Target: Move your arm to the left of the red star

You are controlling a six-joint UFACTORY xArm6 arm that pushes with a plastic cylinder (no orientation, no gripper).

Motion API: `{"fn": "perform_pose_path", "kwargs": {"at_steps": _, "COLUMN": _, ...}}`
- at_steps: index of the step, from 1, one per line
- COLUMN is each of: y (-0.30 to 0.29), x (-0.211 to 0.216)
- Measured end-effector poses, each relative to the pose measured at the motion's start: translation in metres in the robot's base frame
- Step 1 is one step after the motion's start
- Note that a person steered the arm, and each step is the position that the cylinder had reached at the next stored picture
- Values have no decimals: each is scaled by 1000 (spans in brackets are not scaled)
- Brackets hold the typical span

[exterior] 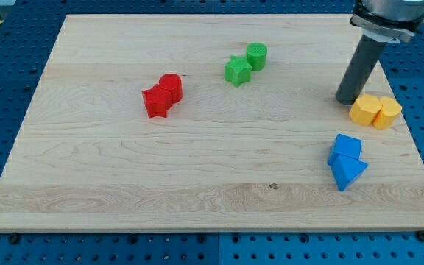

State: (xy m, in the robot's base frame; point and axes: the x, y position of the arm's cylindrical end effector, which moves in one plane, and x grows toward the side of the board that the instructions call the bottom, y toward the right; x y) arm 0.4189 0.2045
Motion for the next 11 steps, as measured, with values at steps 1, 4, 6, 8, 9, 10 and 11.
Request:
{"fn": "perform_pose_path", "kwargs": {"at_steps": 1, "y": -22, "x": -13}}
{"fn": "perform_pose_path", "kwargs": {"at_steps": 4, "y": -33, "x": -56}}
{"fn": "perform_pose_path", "kwargs": {"at_steps": 6, "y": -127, "x": 27}}
{"fn": "perform_pose_path", "kwargs": {"at_steps": 8, "y": -260, "x": 56}}
{"fn": "perform_pose_path", "kwargs": {"at_steps": 9, "y": -319, "x": 56}}
{"fn": "perform_pose_path", "kwargs": {"at_steps": 10, "y": -362, "x": 44}}
{"fn": "perform_pose_path", "kwargs": {"at_steps": 11, "y": -383, "x": 10}}
